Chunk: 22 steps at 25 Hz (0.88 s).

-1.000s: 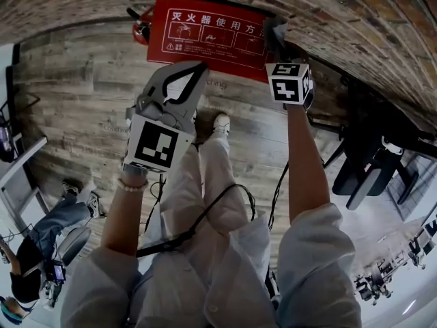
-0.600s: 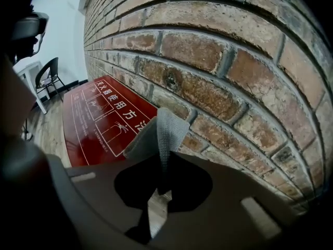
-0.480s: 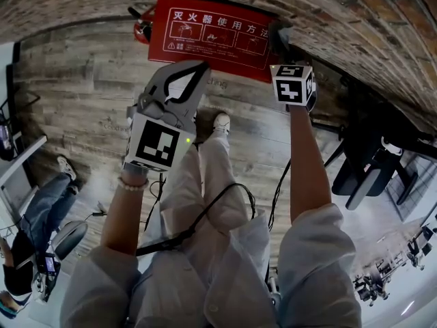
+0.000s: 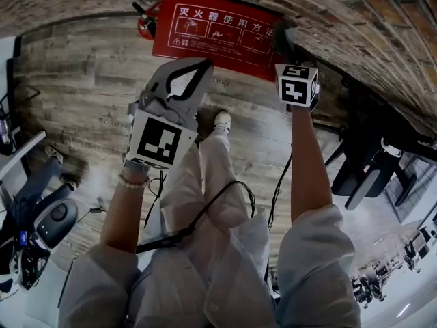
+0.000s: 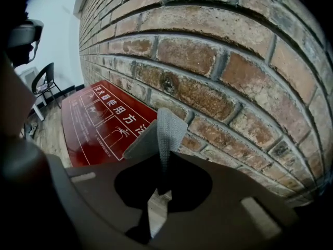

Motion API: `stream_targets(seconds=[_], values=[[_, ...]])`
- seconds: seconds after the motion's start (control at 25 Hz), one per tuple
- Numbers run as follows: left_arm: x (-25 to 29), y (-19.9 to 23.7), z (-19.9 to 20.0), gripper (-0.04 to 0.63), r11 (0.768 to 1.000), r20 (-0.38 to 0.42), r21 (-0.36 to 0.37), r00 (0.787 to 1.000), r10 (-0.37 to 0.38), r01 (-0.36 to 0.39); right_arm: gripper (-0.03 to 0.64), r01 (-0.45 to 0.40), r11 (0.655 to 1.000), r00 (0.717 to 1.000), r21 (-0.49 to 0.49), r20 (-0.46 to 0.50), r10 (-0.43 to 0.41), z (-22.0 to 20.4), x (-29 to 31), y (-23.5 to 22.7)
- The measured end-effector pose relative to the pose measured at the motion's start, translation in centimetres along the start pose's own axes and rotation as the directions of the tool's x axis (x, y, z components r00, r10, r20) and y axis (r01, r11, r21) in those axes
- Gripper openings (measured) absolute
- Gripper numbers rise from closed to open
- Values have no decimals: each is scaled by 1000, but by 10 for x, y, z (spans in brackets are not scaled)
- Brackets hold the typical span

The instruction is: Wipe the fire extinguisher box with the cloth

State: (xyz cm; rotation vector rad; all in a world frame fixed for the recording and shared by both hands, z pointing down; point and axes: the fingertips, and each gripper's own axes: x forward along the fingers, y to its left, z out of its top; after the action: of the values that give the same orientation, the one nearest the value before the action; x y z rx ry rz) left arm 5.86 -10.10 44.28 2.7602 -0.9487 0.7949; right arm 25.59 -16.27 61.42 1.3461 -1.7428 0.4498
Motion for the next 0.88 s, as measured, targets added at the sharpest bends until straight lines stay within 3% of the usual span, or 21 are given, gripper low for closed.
stream_targets(seconds=[0.12, 0.48, 0.88], values=[[-7, 3, 2, -2, 1000, 1, -2, 1000, 5, -5, 20, -7, 1000, 999, 26, 36, 6, 8, -14, 5], [-37, 17, 10, -2, 998, 16, -21, 998, 56, -56, 20, -74, 996, 986, -51, 148, 81, 44, -72, 29], [-75, 43, -9, -2, 989, -3, -57, 990, 140, -140, 20, -209, 970, 950, -125, 208, 232, 79, -104, 102]])
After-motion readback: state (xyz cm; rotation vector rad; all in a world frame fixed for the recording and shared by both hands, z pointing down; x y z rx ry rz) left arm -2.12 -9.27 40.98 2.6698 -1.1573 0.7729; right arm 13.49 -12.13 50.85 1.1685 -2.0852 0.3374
